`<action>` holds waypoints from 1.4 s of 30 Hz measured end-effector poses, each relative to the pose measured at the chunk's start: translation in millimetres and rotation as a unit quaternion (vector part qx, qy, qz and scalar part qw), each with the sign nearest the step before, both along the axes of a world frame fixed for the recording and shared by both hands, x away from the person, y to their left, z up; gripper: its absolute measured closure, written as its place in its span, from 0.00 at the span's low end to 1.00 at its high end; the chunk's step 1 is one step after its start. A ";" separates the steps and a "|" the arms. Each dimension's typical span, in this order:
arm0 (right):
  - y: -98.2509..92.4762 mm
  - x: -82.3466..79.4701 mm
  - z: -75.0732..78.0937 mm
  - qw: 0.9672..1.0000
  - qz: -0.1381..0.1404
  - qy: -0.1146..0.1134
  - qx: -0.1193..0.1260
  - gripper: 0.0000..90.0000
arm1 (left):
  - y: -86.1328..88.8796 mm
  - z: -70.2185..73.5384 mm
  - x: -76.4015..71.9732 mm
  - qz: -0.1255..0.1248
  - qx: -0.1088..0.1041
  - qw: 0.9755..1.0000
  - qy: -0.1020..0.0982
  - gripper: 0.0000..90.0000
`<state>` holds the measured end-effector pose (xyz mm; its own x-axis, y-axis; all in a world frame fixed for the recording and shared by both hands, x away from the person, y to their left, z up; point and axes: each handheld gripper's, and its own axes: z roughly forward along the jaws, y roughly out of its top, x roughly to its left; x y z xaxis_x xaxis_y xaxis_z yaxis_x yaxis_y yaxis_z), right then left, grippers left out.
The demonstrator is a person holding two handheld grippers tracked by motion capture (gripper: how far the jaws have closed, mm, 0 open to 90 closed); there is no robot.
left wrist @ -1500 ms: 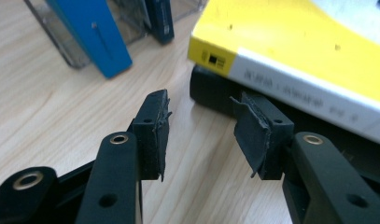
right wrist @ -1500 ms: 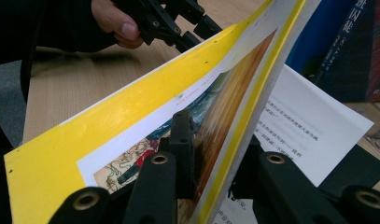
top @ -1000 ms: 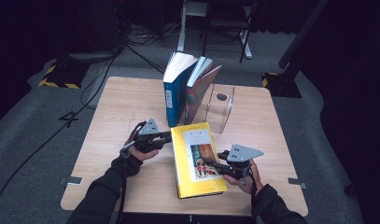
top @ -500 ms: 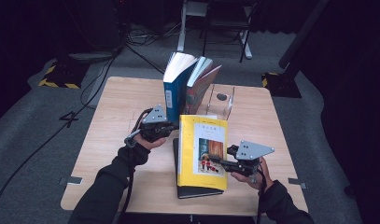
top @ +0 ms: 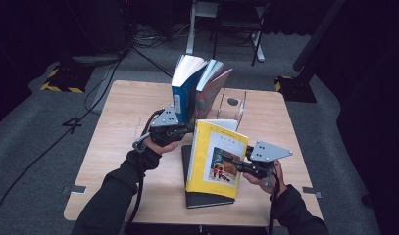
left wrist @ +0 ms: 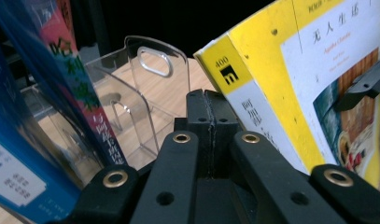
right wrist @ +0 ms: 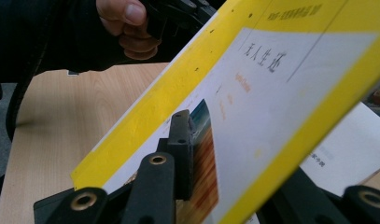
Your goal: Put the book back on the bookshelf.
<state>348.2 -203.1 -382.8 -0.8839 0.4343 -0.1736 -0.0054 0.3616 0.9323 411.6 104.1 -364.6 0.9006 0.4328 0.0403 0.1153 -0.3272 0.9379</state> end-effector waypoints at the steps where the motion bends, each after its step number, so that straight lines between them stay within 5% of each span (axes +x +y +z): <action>1: 0.3 -0.5 0.9 1.000 -0.004 -0.003 0.002 0.85 | 0.2 2.0 -0.5 -0.001 -0.001 1.000 -0.003 1.00; 8: 2.6 -4.6 7.4 0.999 -0.017 -0.029 0.012 0.93 | 1.0 12.5 -10.5 -0.008 -0.015 1.000 -0.018 1.00; 20: -2.1 -17.7 9.2 0.999 -0.005 -0.047 0.014 0.95 | -1.0 15.8 -40.2 -0.007 -0.023 0.999 -0.045 0.99; 28: -13.5 -26.9 7.9 0.999 0.004 -0.042 0.003 0.94 | -4.0 15.0 -59.6 0.010 -0.003 0.997 -0.073 0.79; 42: -21.5 -38.1 4.9 0.999 0.019 -0.042 -0.004 0.94 | 4.6 0.7 -79.2 0.003 0.008 0.997 -0.070 0.63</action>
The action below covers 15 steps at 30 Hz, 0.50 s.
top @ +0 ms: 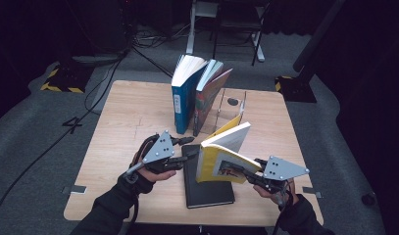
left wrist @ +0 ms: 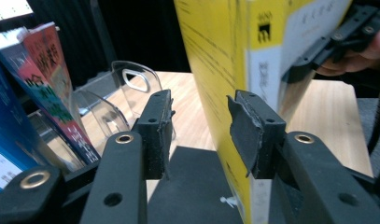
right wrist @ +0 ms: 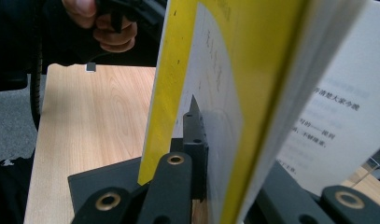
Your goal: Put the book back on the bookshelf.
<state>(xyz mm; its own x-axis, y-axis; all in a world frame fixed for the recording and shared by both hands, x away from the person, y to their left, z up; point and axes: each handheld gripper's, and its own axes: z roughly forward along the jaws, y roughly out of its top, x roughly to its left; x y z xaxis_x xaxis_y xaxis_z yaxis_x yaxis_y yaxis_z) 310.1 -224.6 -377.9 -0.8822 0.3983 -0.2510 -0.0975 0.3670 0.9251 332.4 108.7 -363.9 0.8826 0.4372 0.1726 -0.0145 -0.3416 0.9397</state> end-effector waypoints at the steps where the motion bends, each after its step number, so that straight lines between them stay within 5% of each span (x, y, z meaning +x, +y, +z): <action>1: 0.1 -0.1 0.0 1.000 0.001 0.000 0.000 0.94 | 1.6 -2.6 -1.7 -0.003 0.001 1.000 0.004 0.62; 7: 1.5 -1.4 0.3 1.000 0.003 -0.001 -0.002 0.94 | 0.5 -12.0 -8.6 -0.021 0.006 1.000 0.016 0.60; 15: 2.2 -2.6 0.0 1.000 0.005 -0.001 0.001 0.94 | -24.2 -35.0 -7.7 -0.053 0.021 0.997 0.057 0.51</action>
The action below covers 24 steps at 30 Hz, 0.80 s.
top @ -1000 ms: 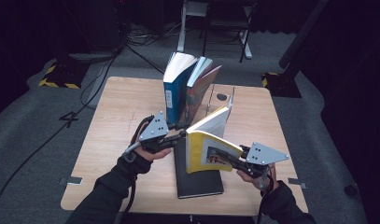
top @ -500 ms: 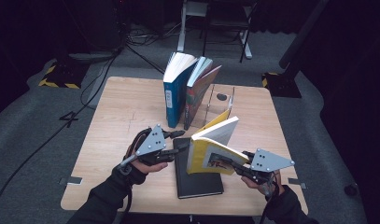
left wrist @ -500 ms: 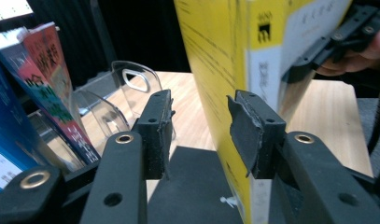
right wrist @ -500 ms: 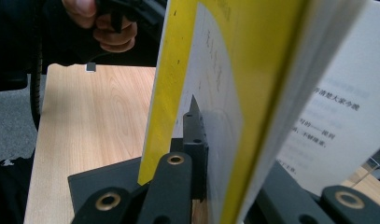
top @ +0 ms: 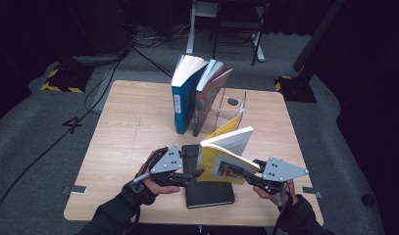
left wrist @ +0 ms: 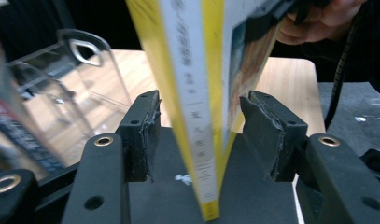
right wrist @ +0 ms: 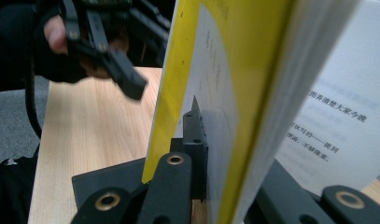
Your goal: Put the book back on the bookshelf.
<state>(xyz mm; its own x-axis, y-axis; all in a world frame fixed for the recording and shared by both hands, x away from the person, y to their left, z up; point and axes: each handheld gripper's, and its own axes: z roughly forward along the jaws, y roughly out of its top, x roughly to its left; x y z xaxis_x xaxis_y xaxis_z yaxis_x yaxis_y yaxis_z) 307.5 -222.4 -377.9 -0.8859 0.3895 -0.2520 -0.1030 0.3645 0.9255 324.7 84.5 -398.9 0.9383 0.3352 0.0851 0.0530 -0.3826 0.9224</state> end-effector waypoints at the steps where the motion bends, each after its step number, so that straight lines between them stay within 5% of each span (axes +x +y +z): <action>1: 0.1 -0.1 0.0 1.000 0.000 -0.001 -0.001 0.94 | -4.9 -3.8 1.9 0.001 0.001 1.000 0.005 0.51; 6: -1.8 -0.5 0.1 1.000 0.010 -0.003 -0.002 0.93 | -29.1 -18.1 13.7 0.003 0.000 1.000 0.024 0.46; 11: -3.9 -1.4 2.1 1.000 0.008 -0.013 0.006 0.91 | -41.6 -21.4 18.1 0.000 -0.003 1.000 0.016 0.48; 24: -22.1 1.1 9.2 0.998 -0.050 -0.027 0.030 0.74 | -41.6 -18.8 21.5 -0.033 -0.016 0.999 0.005 0.76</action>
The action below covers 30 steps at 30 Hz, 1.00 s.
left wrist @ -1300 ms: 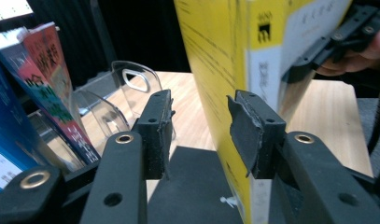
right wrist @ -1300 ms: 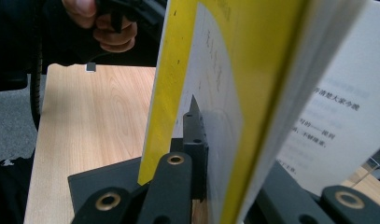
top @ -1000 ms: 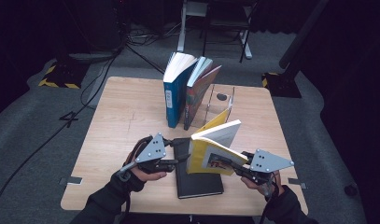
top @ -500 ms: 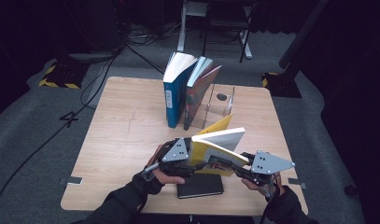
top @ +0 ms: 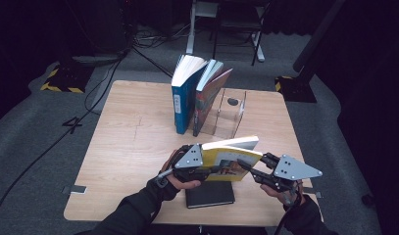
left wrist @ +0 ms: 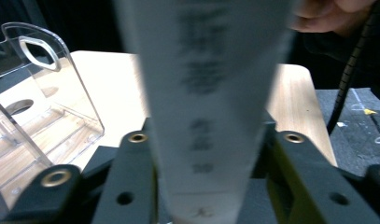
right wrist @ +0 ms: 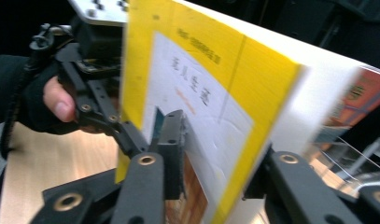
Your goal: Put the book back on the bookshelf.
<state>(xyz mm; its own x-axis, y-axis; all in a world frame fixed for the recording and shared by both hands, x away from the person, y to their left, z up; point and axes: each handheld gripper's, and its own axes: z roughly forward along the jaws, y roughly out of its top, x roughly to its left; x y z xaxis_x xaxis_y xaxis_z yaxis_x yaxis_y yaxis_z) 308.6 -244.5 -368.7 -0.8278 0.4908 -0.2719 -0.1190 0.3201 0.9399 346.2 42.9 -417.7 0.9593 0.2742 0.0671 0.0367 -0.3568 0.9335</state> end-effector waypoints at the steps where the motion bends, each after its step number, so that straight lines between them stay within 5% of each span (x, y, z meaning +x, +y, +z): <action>1: -2.6 0.5 0.0 1.000 -0.005 0.000 0.001 0.71 | 0.3 0.2 -0.4 -0.001 0.000 1.000 0.000 0.79; 7: -13.3 2.5 0.0 0.999 -0.043 -0.008 0.006 0.56 | 6.0 0.9 0.6 -0.005 -0.003 1.000 0.013 0.83; 12: -11.7 16.7 -13.6 0.998 -0.048 0.037 -0.001 0.44 | 9.3 1.7 0.3 -0.011 0.002 1.000 0.010 0.83; 21: 5.3 23.4 -26.1 0.998 -0.026 0.062 -0.015 0.59 | 11.9 7.0 5.7 -0.008 -0.024 0.999 0.022 0.80; 30: 4.0 23.6 -26.1 0.998 -0.021 0.067 -0.010 0.61 | 5.9 33.7 6.3 -0.008 -0.036 0.999 -0.001 0.79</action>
<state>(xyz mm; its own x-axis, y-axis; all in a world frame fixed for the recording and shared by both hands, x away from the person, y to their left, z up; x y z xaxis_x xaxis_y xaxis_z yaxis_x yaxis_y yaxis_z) 332.2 -240.5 -394.8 -0.8362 0.5212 -0.1708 0.0205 0.3408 0.9399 352.4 48.8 -384.0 0.9637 0.2625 0.0488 0.0302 -0.2890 0.9569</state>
